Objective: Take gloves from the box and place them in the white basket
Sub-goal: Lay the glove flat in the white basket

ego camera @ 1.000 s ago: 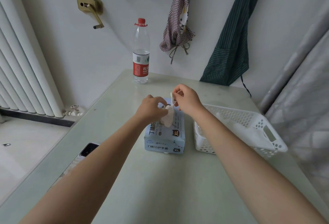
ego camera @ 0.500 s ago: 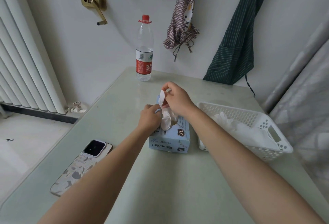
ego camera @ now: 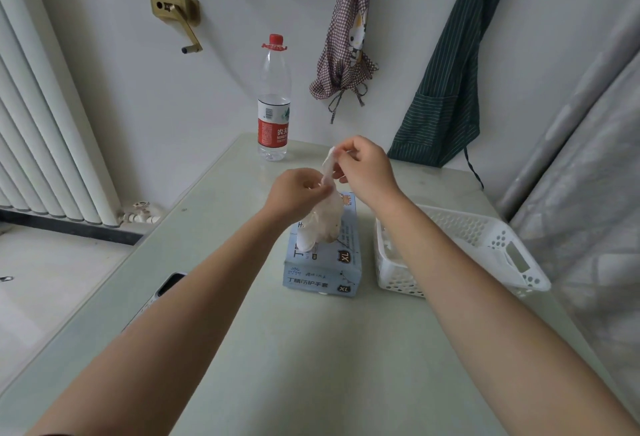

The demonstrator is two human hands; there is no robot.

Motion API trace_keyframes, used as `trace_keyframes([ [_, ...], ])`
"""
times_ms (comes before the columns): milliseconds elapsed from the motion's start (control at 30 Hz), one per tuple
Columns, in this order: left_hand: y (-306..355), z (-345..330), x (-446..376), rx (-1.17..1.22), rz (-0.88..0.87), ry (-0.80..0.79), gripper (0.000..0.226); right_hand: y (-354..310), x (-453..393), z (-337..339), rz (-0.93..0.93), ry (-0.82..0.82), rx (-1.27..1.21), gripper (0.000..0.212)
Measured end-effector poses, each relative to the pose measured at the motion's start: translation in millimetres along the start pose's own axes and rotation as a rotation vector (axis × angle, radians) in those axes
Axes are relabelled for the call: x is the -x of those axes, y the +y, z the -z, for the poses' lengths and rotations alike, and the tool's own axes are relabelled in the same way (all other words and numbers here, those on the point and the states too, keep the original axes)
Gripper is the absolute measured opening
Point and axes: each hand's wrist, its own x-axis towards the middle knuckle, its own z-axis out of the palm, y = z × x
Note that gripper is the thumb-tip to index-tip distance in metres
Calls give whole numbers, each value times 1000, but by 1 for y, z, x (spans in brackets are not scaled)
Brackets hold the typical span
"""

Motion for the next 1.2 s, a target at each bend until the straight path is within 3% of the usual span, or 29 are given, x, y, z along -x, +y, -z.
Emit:
trace_keyframes([
  [100, 4, 0, -6, 16, 68, 132, 30, 7, 3, 5, -25, 5, 28, 27],
  [267, 27, 9, -9, 92, 14, 149, 23, 31, 9, 12, -176, -163, 224, 31],
  [433, 52, 20, -7, 620, 132, 126, 21, 40, 14, 15, -199, -164, 141, 28],
  [600, 41, 24, -14, 896, 367, 147, 5, 36, 16, 20, -144, -107, -3, 8],
  [733, 20, 23, -15, 700, 566, 228, 6, 30, 17, 26, -204, -55, -189, 11],
  [833, 11, 22, -11, 449, 572, 136, 21, 23, 18, 31, -210, -30, -354, 12],
  [1000, 23, 19, -4, 420, 247, 28, 27, 5, 20, 38, -229, -16, -360, 26],
  [1133, 43, 18, 2, 242, 34, -345, 48, -5, 24, 40, -123, -29, -172, 27],
  [1200, 49, 16, 2, 97, 21, -358, 45, -9, 26, 42, -91, -52, -129, 23],
])
